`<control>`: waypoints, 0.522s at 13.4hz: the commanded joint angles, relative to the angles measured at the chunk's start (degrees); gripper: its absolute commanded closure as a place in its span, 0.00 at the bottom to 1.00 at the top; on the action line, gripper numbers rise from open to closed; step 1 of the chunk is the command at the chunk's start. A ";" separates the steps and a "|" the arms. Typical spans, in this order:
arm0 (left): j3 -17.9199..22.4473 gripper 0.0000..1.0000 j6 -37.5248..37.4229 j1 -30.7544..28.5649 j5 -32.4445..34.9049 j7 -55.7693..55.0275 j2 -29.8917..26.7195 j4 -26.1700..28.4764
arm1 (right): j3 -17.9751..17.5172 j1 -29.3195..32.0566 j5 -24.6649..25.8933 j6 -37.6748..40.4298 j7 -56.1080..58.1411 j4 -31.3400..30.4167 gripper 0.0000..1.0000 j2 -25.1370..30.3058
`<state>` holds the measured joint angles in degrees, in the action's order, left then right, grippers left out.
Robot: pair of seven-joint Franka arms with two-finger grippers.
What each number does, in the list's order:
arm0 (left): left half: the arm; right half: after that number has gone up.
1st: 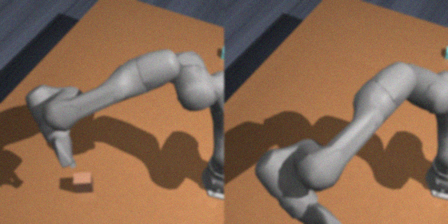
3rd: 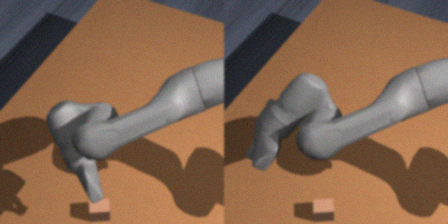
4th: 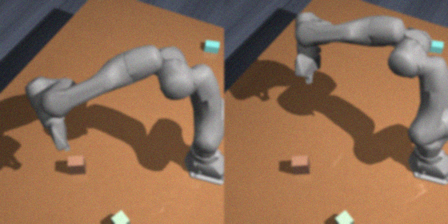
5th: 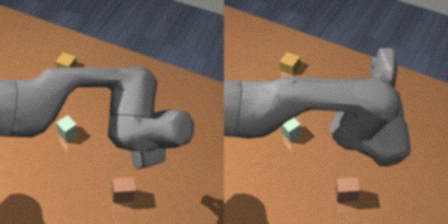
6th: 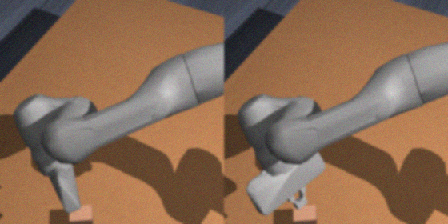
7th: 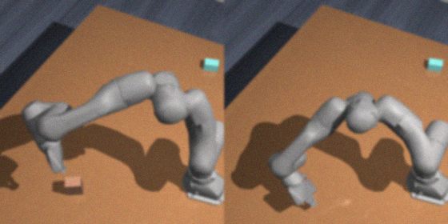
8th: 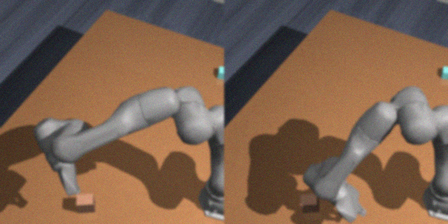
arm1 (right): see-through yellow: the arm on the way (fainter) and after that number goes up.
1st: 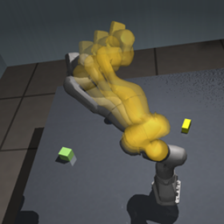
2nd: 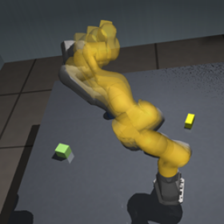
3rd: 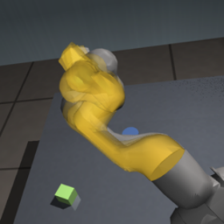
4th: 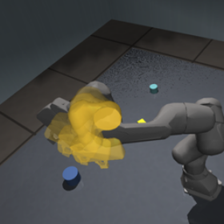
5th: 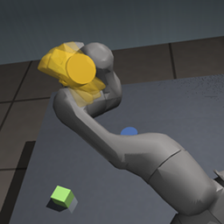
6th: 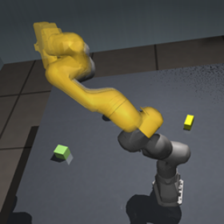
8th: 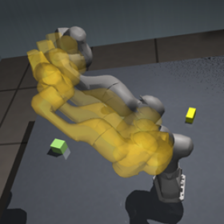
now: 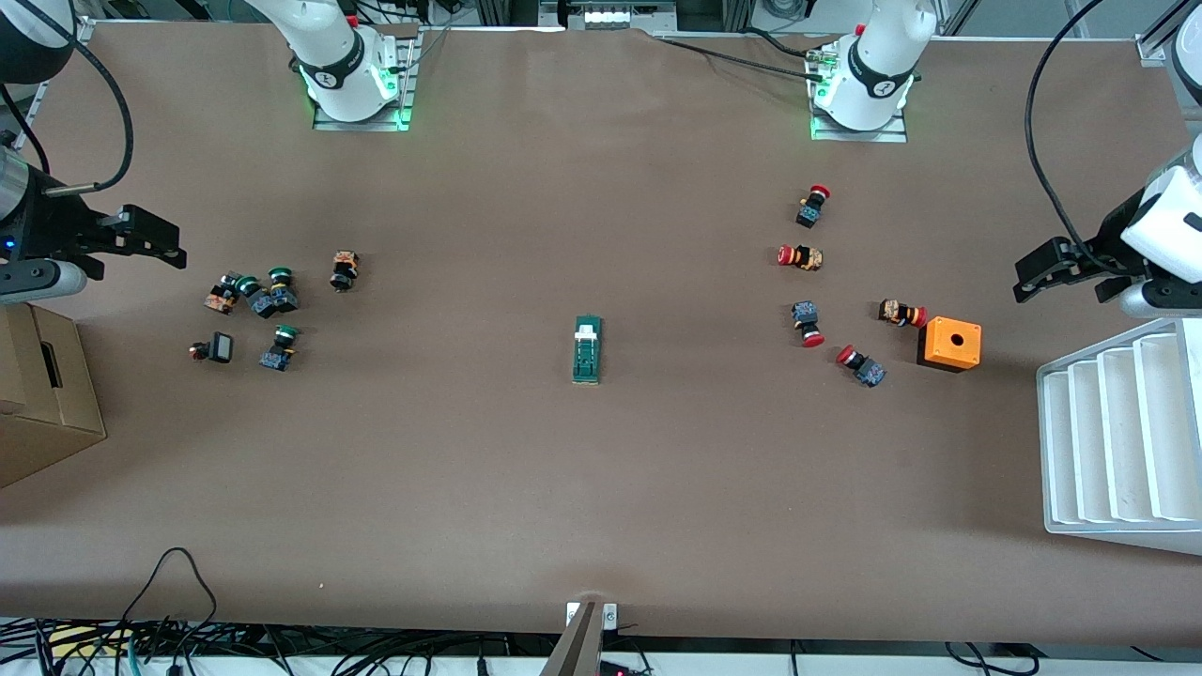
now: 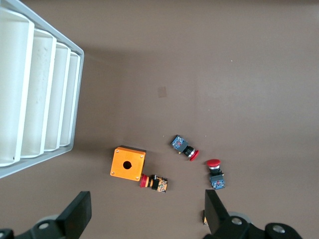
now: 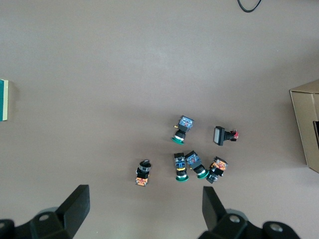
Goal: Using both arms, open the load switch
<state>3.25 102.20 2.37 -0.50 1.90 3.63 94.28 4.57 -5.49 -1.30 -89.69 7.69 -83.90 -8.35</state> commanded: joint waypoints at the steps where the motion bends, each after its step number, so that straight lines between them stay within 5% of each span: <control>1: 2.19 0.00 0.64 0.97 -4.75 4.25 -0.56 0.82 | 0.09 0.22 -0.81 1.18 0.92 1.11 0.00 -0.09; 7: 2.28 0.00 -4.81 0.97 -5.83 4.16 0.67 -5.51 | 0.09 0.22 -0.73 1.18 0.92 1.11 0.00 0.00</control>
<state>4.54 100.32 2.44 -5.17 4.49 3.65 91.74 4.58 -5.49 -1.30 -89.66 7.69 -83.86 -8.34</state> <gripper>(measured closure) 0.000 0.000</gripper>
